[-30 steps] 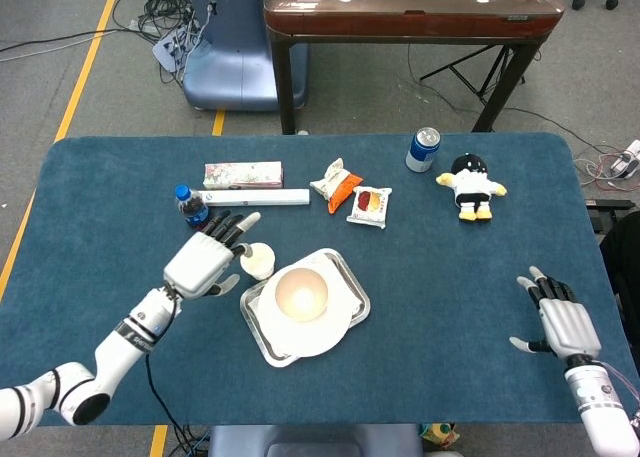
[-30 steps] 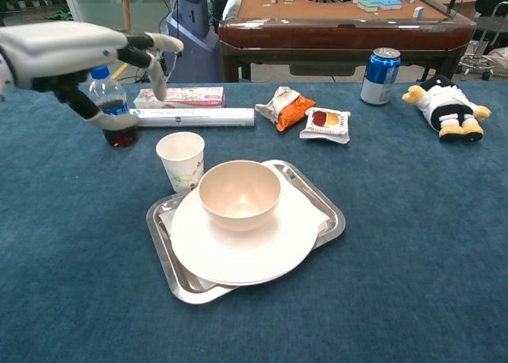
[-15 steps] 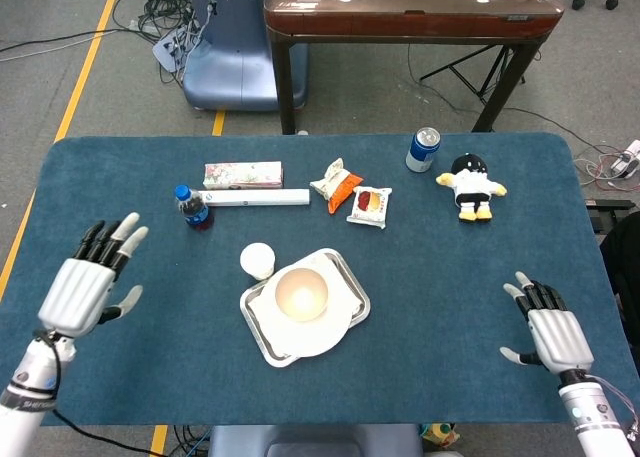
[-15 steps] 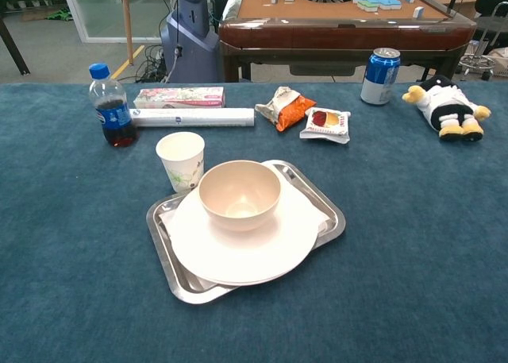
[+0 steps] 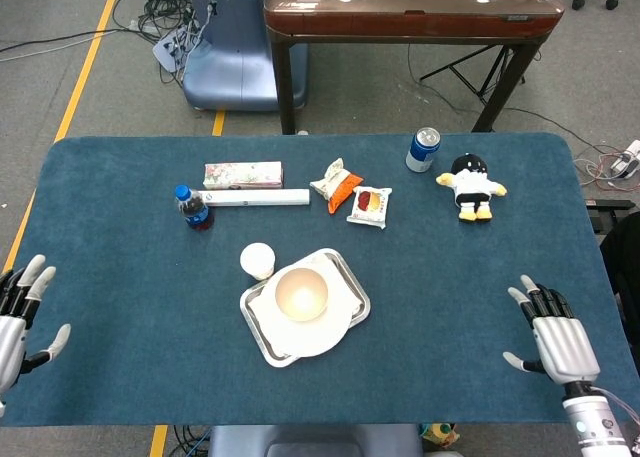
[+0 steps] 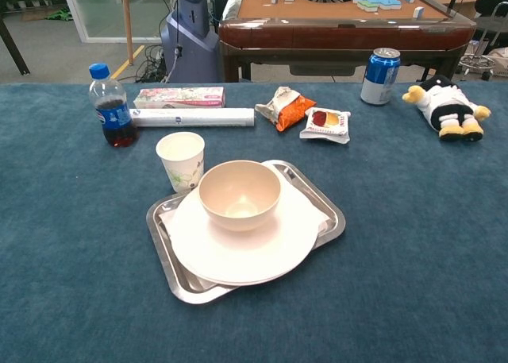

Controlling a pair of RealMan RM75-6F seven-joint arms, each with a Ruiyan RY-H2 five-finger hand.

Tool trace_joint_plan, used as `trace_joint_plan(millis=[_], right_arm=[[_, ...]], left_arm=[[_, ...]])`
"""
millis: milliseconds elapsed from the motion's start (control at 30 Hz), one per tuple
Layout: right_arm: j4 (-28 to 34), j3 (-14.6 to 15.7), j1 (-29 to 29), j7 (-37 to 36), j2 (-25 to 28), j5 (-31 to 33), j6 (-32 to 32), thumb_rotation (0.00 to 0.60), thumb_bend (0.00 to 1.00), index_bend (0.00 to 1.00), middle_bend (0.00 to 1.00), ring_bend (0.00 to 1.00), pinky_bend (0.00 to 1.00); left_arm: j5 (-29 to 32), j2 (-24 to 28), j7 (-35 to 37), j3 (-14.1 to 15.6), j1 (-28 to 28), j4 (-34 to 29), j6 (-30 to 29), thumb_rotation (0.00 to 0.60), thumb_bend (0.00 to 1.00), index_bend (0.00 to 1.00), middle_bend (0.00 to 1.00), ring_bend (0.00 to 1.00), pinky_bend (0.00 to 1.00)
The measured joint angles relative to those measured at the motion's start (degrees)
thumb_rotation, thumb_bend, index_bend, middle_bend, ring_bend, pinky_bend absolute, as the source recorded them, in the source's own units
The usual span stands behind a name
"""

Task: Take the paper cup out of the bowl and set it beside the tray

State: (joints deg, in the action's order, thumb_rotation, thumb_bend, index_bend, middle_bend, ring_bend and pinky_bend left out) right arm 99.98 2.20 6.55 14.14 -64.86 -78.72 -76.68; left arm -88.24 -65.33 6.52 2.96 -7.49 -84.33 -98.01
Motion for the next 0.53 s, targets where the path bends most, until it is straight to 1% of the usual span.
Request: trace_joint_plan(millis=[167,333,533], right_arm=[[0.88,-0.2,-1.53,1.02,0.06,-1.34,-3.48,0.6,0.21,0.0,0.0,0.0,0.0],[1.45,-0.06,-3.0,1.19,0.16,-3.54,-6.04,0.6,0.21,0.0,0.0,0.0,0.0],[1.33,-0.06,-3.57,1.29,-0.01,-3.87,-6.12,0.6,0.21,0.0,0.0,0.0,0.0]], left_arm=[[-0.79,-0.88,-0.09,-0.79,0.49,0.8,0.1,0.6,0.32,0.0,0.0,0.0,0.0],[-0.71,-1.34,-1.95,-1.35,-0.04,0.83,3.15,0.6,0.32,0.0,0.0,0.0,0.0],[-1.06,-1.51,-2.35,-2.14,-0.45,0.57,4.68,0.6,0.32,0.0,0.0,0.0,0.0]])
